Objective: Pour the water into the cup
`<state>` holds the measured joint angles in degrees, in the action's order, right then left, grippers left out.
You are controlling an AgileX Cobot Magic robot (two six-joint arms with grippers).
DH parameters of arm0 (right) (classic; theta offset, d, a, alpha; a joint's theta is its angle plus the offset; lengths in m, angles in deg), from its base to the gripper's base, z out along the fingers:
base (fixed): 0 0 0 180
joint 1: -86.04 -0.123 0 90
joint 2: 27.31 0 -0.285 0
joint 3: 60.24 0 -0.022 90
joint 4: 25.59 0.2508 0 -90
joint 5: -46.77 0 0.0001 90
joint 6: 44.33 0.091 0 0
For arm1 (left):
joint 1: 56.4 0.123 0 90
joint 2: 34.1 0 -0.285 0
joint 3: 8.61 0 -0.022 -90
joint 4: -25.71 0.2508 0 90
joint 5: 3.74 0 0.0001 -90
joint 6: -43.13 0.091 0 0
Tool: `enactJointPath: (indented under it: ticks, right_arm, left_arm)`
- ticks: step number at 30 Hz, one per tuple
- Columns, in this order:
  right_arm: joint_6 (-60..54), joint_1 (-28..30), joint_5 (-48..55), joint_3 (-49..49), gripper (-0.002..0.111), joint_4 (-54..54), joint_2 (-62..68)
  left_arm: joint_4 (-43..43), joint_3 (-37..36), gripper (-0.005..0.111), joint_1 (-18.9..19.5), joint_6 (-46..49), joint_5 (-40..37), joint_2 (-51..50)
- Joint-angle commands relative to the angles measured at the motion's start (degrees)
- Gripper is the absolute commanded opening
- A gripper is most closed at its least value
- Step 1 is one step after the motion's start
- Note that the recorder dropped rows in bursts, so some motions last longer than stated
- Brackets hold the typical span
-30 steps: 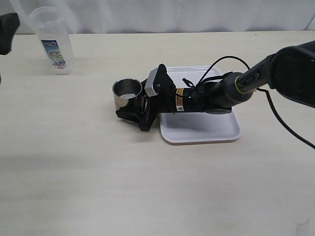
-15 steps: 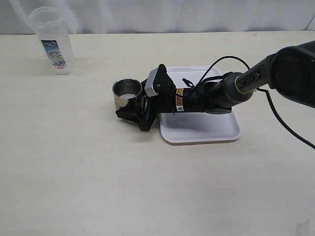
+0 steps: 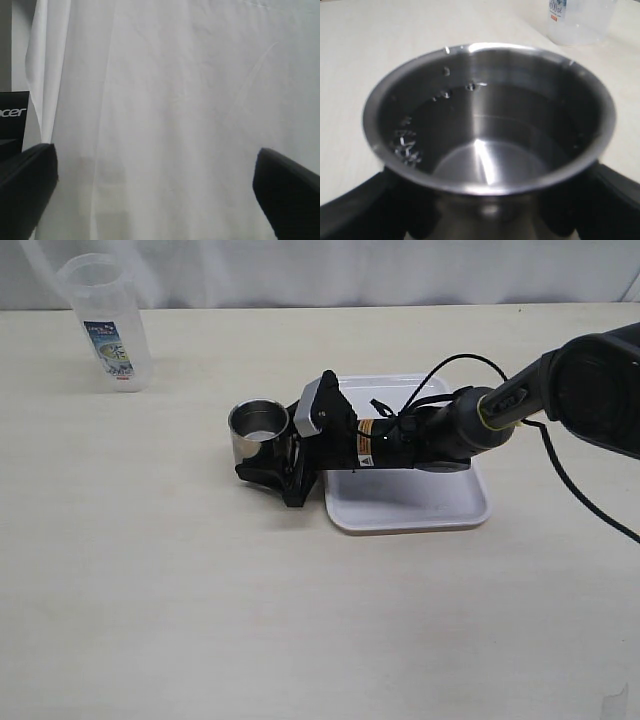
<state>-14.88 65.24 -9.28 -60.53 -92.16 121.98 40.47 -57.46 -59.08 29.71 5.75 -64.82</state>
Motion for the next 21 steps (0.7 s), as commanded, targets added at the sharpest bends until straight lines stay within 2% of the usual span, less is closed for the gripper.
enactJointPath:
  ticks: [1,4,10,16,21]
  right_arm:
    - [0.79,-0.01,1.78,0.0,0.004,-1.39,0.34]
    - [0.79,-0.01,1.78,0.0,0.004,-1.39,0.34]
    - [0.79,-0.01,1.78,0.0,0.004,-1.39,0.34]
    - [0.79,-0.01,1.78,0.0,0.004,-1.39,0.34]
    - [0.79,-0.01,1.78,0.0,0.004,-1.39,0.34]
  left_arm:
    - [-0.33,-0.32,0.1,0.12,-0.36,-0.5,0.29]
    - [-0.44,-0.32,0.1,0.12,-0.36,-2.07,0.56]
    - [-2.08,-0.32,0.1,0.12,0.43,-11.23,3.17]
    - [-18.03,-0.7,0.1,0.12,16.37,-15.11,6.13]
    - [-18.25,-5.1,0.1,0.12,19.65,-14.01,10.86]
